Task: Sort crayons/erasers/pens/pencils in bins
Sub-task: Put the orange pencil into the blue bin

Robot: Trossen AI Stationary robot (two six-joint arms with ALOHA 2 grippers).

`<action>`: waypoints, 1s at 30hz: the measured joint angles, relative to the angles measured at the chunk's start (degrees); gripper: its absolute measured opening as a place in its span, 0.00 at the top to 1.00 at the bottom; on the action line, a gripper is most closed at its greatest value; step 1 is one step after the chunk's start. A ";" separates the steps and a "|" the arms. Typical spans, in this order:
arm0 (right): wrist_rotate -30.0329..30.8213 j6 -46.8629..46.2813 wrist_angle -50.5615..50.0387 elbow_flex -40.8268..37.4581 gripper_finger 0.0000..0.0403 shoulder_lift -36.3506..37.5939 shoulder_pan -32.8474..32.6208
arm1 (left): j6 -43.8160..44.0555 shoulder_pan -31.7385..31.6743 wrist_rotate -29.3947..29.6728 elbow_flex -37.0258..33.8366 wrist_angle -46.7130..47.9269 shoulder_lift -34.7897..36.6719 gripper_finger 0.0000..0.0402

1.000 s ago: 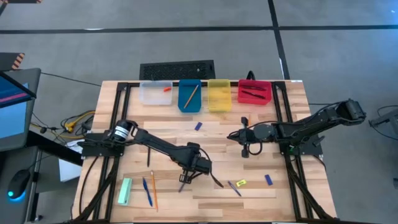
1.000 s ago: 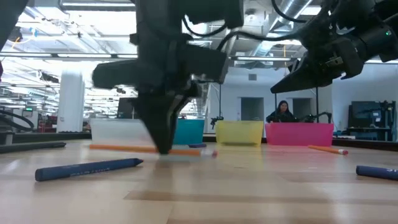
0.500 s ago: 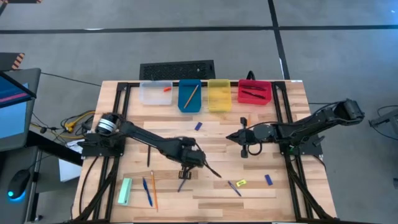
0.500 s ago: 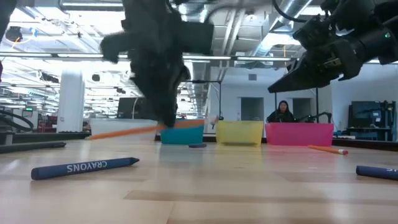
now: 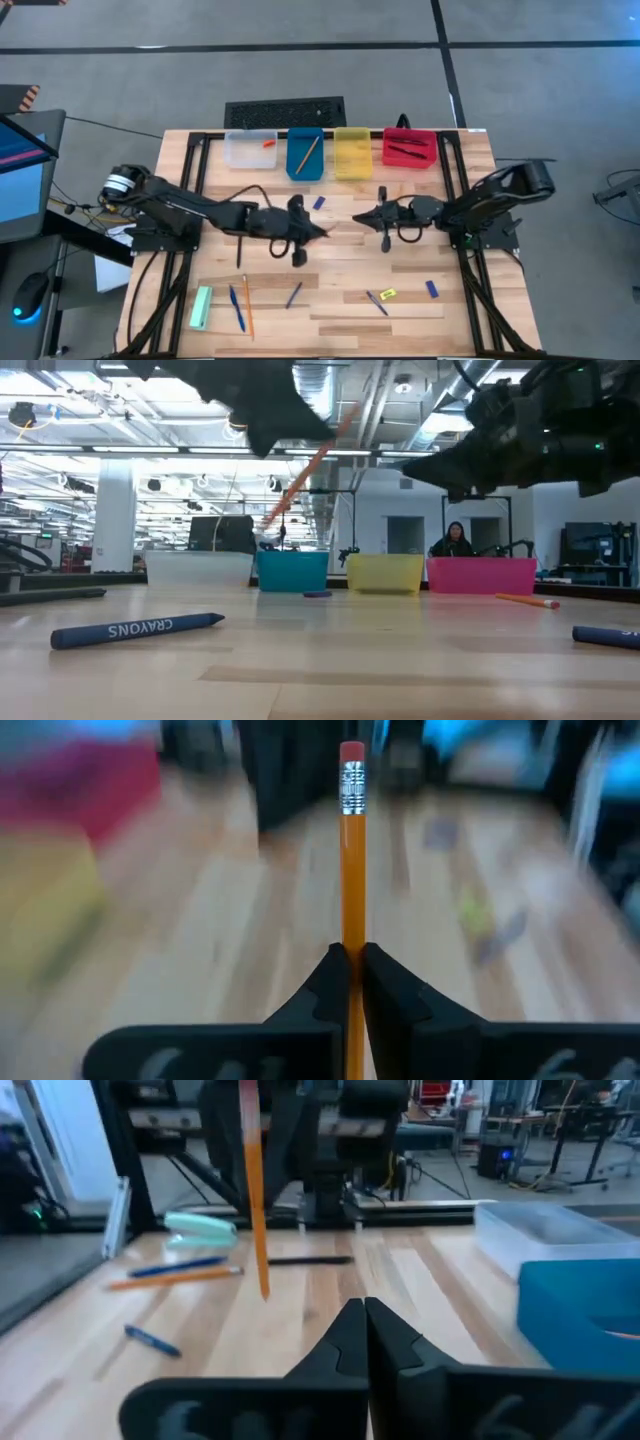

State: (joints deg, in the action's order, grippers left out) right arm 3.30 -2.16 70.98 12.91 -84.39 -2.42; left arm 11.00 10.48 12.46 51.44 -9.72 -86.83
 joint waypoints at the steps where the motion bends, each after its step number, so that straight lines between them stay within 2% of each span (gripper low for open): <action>1: -0.14 -0.93 1.05 0.54 0.98 -0.95 0.00 | -0.76 -0.27 0.06 -1.34 -3.76 0.82 1.00; 4: -0.23 -2.50 2.56 3.34 0.92 -3.83 -0.11 | -1.83 -1.47 -0.31 -4.31 -12.23 2.12 1.00; 7: -0.52 -2.61 2.54 6.76 0.84 -6.40 -0.81 | -1.85 -2.98 -1.97 -5.45 -16.72 2.21 1.00; 14: -0.59 -5.32 2.66 13.56 0.62 -10.08 -1.68 | -3.20 -4.76 -5.29 -5.59 -20.98 2.21 1.00; 18: -0.58 -4.97 2.53 15.65 0.54 -10.56 -1.68 | -3.23 -5.09 -6.17 -5.57 -21.98 2.23 1.00; 23: -0.60 -3.36 2.64 16.94 0.51 -10.49 -2.08 | -3.32 -5.05 -6.18 -5.55 -24.29 2.21 1.00; 30: -0.75 -1.67 2.85 18.17 0.57 -10.51 -2.44 | -4.47 -5.03 -5.68 -5.55 -25.53 2.21 1.00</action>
State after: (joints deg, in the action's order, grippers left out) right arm 2.55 -3.83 73.83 31.09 -94.89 -4.86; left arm 6.52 5.45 6.79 45.89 -35.25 -84.62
